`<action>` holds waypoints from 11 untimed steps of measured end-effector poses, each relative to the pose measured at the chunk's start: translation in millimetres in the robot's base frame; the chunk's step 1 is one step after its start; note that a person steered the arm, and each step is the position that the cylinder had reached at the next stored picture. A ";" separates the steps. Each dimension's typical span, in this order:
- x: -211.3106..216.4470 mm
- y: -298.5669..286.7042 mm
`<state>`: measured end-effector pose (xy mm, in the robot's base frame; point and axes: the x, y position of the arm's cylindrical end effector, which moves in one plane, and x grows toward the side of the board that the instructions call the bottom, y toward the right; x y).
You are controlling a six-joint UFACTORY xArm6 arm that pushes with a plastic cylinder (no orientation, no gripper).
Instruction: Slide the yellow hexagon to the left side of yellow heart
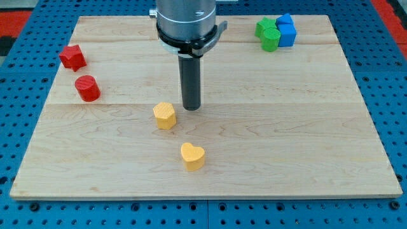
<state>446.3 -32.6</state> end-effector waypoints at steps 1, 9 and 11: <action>0.0 -28.7; 81.4 -58.8; 64.6 -98.3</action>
<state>510.9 -130.9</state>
